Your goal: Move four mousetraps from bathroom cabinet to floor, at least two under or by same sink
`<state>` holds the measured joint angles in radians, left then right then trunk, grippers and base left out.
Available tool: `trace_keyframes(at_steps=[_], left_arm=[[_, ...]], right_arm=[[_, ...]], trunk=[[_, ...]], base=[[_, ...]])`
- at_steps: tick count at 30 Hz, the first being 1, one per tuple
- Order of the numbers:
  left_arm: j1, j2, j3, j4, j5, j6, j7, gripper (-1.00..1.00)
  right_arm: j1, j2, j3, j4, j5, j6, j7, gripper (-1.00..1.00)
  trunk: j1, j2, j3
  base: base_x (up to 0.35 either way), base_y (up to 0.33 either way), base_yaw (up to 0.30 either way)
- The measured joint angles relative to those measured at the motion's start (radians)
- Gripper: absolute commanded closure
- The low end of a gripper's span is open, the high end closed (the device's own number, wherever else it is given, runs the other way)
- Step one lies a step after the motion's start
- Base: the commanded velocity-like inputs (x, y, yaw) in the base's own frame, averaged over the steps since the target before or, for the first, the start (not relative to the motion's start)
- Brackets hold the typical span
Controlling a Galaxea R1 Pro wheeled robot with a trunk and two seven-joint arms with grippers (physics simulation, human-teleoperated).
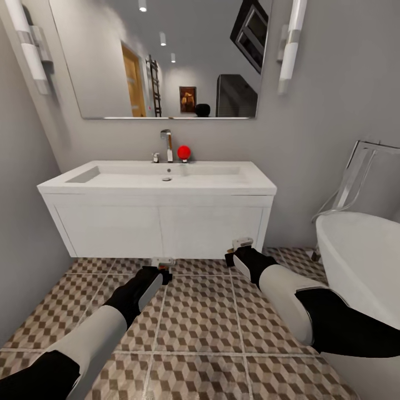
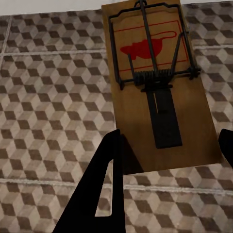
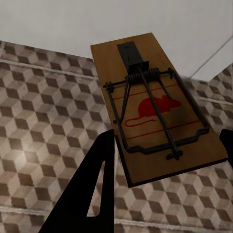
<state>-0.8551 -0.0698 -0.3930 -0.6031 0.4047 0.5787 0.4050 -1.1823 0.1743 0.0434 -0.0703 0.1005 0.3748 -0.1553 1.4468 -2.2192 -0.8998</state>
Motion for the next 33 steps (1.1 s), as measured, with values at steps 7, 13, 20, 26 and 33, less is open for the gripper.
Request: trace_keyframes(at_steps=[7,13,20,26,33], left_arm=[[0.000,0.000,0.000,0.000,0.000,0.000,0.000,1.00],[0.000,0.000,0.000,0.000,0.000,0.000,0.000,1.00],[0.000,0.000,-0.001,0.000,0.000,0.000,0.000,1.00],[0.000,0.000,-0.001,0.000,0.000,0.000,0.000,1.00],[0.000,0.000,0.000,0.000,0.000,0.000,0.000,1.00]], right_arm=[[0.000,0.000,0.000,0.000,0.000,0.000,0.000,1.00],[0.000,0.000,0.000,0.000,0.000,0.000,0.000,1.00],[0.000,0.000,0.000,0.000,0.000,0.000,0.000,1.00],[0.000,0.000,0.000,0.000,0.000,0.000,0.000,1.00],[0.000,0.000,0.000,0.000,0.000,0.000,0.000,1.00]], trunk=[[0.027,-0.049,-0.033],[0.050,-0.091,-0.062],[0.077,-0.140,-0.095],[0.100,-0.182,-0.123],[0.127,-0.231,-0.156]], base=[[0.000,0.000,0.000],[0.000,0.000,0.000],[0.000,0.000,0.000],[0.000,0.000,0.000],[0.000,0.000,0.000]])
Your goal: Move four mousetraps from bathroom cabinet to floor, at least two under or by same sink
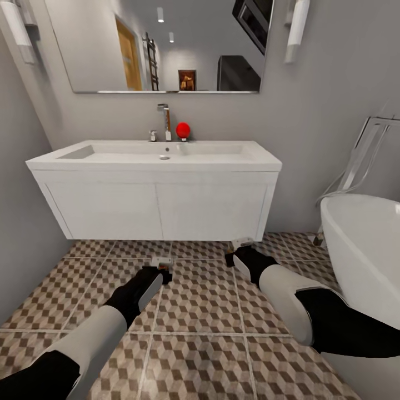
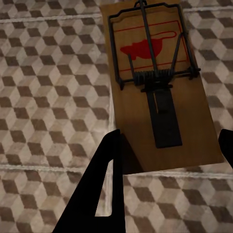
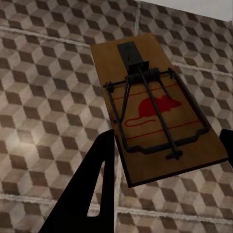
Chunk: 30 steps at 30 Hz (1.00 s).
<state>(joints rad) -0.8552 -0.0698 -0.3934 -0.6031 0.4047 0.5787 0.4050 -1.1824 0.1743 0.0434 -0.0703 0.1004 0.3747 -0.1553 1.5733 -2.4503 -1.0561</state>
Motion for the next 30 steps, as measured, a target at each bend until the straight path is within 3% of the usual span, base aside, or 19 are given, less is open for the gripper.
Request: trace_keyframes(at_steps=[7,30], left_arm=[[0.000,0.000,0.000,0.000,0.000,0.000,0.000,1.00],[0.000,-0.002,0.000,0.000,0.000,0.000,0.000,1.00]], right_arm=[[0.000,0.000,0.000,0.000,0.000,0.000,0.000,1.00],[0.000,0.000,0.000,0.000,0.000,0.000,0.000,1.00]], trunk=[[0.027,-0.049,-0.033],[0.037,-0.055,-0.159]], base=[[0.000,0.000,0.000],[0.000,0.000,0.000]])
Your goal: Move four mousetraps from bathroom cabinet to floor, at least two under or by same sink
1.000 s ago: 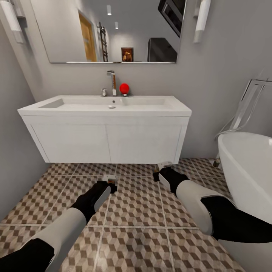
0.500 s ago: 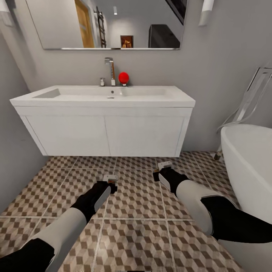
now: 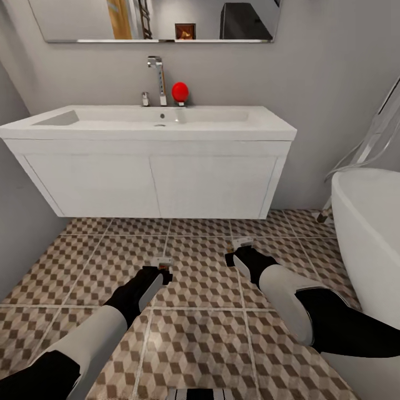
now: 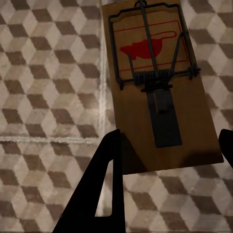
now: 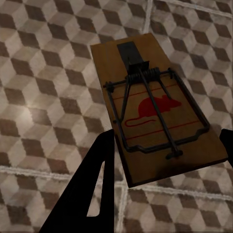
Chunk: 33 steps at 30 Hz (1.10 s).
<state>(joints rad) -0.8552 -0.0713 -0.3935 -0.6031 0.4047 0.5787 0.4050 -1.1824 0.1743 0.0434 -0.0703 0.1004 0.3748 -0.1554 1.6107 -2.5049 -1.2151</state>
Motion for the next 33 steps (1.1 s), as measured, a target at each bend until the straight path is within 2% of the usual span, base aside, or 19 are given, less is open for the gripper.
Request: trace_keyframes(at_steps=[25,29,33], left_arm=[[0.000,0.000,0.000,0.000,0.000,0.000,-0.001,1.00],[0.000,-0.001,-0.001,-0.003,0.000,-0.003,-0.002,1.00],[0.000,0.001,-0.001,-0.002,-0.004,-0.030,-0.004,1.00]], right_arm=[[0.000,0.000,0.000,0.000,0.000,-0.001,0.000,1.00],[0.000,0.000,0.000,-0.001,0.000,-0.002,0.000,1.00],[0.000,0.000,0.001,-0.005,0.001,-0.081,0.002,1.00]], trunk=[[0.011,-0.006,-0.137],[0.011,-0.006,-0.141],[0.011,-0.006,-0.142]], base=[[0.000,0.000,0.000],[0.000,0.000,0.000],[0.000,0.000,0.000]])
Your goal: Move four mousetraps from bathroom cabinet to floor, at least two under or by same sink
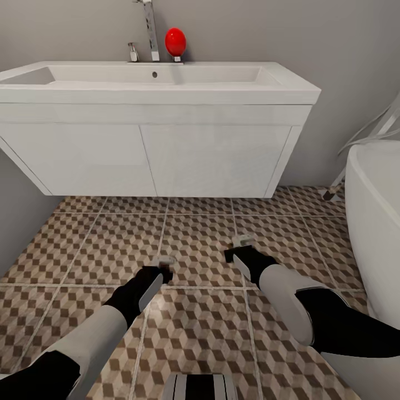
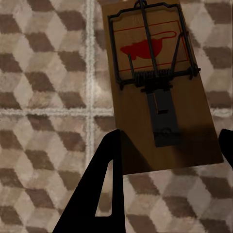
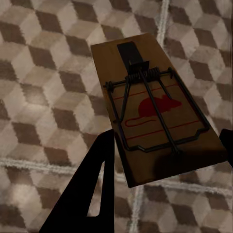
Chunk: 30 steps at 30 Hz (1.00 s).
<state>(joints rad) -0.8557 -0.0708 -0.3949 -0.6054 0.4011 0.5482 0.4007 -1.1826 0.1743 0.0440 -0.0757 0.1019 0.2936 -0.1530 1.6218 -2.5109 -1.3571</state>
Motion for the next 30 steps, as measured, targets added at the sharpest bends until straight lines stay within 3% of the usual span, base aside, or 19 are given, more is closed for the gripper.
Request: trace_keyframes(at_steps=[4,7,9,10,12,13,15,19,21,24,30], left_arm=[[0.000,-0.001,0.005,-0.018,-0.004,-0.054,0.002,1.00],[-0.003,0.000,0.007,-0.135,-0.006,-0.065,0.004,1.00],[-0.008,0.002,0.010,-0.244,-0.006,-0.047,0.007,1.00],[-0.023,0.002,0.014,-0.302,-0.007,0.002,0.008,1.00],[-0.090,0.002,0.042,-0.338,-0.008,0.108,0.009,1.00],[-0.154,0.001,0.083,-0.320,-0.010,0.174,0.009,1.00],[-0.259,0.000,0.137,-0.246,-0.009,0.224,0.008,1.00],[-0.402,0.001,0.161,-0.139,-0.007,0.247,0.009,1.00],[-0.425,0.004,0.165,-0.112,-0.006,0.249,0.008,1.00],[-0.433,0.017,0.166,-0.089,-0.005,0.248,0.001,1.00],[-0.437,0.027,0.161,-0.210,-0.001,0.255,-0.003,1.00]], right_arm=[[0.000,0.000,0.000,-0.008,0.003,-0.073,0.000,1.00],[-0.001,0.000,0.000,-0.068,0.007,-0.081,-0.006,1.00],[-0.002,0.000,0.000,-0.161,0.009,-0.030,-0.009,1.00],[-0.002,0.000,0.000,-0.234,0.010,0.050,-0.009,1.00],[-0.003,0.000,0.002,-0.337,0.010,0.161,-0.010,1.00],[-0.004,0.000,0.003,-0.401,0.011,0.215,-0.011,1.00],[-0.012,0.000,0.003,-0.462,0.010,0.265,-0.012,1.00],[-0.098,0.000,0.004,-0.490,0.012,0.366,-0.030,1.00],[-0.153,0.000,0.004,-0.493,0.011,0.409,-0.040,1.00],[-0.177,0.000,0.004,-0.495,0.007,0.428,-0.045,1.00],[-0.184,0.000,0.002,-0.495,-0.005,0.436,-0.046,1.00]], trunk=[[0.000,0.000,0.000],[0.000,0.000,0.000],[0.000,0.000,0.000],[0.000,0.000,0.000],[0.000,0.000,0.000],[0.000,0.000,0.000],[0.000,0.000,0.000],[0.000,0.000,0.000],[0.000,0.000,0.000],[0.000,0.000,0.000],[0.000,0.000,0.000]], base=[[0.000,0.000,0.000],[0.000,0.000,0.000],[0.000,0.000,0.000],[0.000,0.000,0.000],[0.000,0.000,0.000],[0.000,0.000,0.000],[0.000,0.000,0.000],[0.000,0.000,0.000],[0.000,0.000,0.000],[0.000,0.000,0.000],[0.000,0.000,0.000]])
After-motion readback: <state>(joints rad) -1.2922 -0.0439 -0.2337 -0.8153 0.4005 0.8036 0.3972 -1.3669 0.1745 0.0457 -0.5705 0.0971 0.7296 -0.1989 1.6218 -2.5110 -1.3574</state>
